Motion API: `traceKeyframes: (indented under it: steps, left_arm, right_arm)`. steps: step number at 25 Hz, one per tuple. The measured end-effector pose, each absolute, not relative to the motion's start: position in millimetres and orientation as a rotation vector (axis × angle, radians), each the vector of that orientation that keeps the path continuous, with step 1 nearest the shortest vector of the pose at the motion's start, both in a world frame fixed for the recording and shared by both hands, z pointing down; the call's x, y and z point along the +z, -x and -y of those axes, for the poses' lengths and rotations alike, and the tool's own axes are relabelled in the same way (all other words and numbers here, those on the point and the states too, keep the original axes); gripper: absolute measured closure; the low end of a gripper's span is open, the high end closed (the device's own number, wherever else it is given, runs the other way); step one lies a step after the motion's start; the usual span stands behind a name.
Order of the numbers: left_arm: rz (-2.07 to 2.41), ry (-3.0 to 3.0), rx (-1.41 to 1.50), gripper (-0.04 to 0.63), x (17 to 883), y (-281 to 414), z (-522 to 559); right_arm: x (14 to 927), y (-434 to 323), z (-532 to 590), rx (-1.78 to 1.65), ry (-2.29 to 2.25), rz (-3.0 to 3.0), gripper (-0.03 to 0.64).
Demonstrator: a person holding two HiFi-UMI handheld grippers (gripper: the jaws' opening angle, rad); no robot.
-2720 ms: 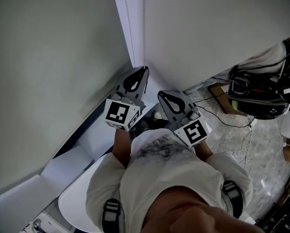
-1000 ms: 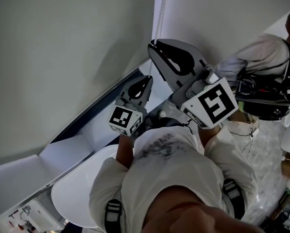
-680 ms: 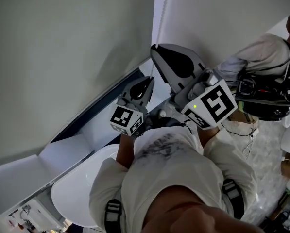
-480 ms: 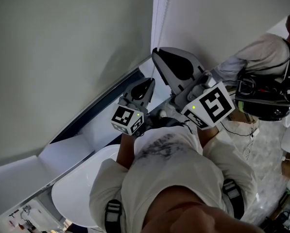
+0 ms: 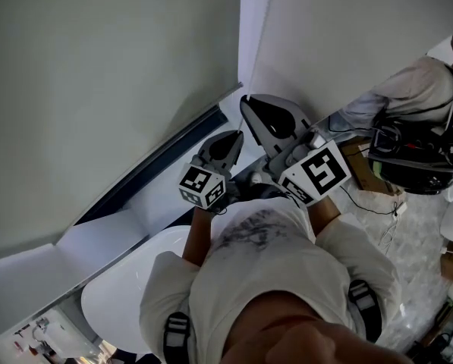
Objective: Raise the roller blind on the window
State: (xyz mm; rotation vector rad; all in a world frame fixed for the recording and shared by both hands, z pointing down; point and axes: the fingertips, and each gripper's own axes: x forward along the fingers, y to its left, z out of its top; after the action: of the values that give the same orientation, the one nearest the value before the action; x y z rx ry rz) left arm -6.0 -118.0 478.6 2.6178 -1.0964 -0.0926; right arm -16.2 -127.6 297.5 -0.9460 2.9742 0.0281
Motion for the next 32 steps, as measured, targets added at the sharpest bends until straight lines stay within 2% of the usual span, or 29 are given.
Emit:
traceKeyframes:
  steps: [14, 32]
  left_arm:
    - [1.123, -2.576, 0.003, 0.588, 540.5, 14.0, 115.4]
    - [1.141, -2.565, 0.057, 0.588, 576.8, 7.6, 119.5]
  right_arm:
    - [359.2, 24.2, 126.9, -0.005, 0.932, -3.058, 0.555]
    - [387.1, 19.2, 122.1, -0.041, 0.950, -3.082, 0.555]
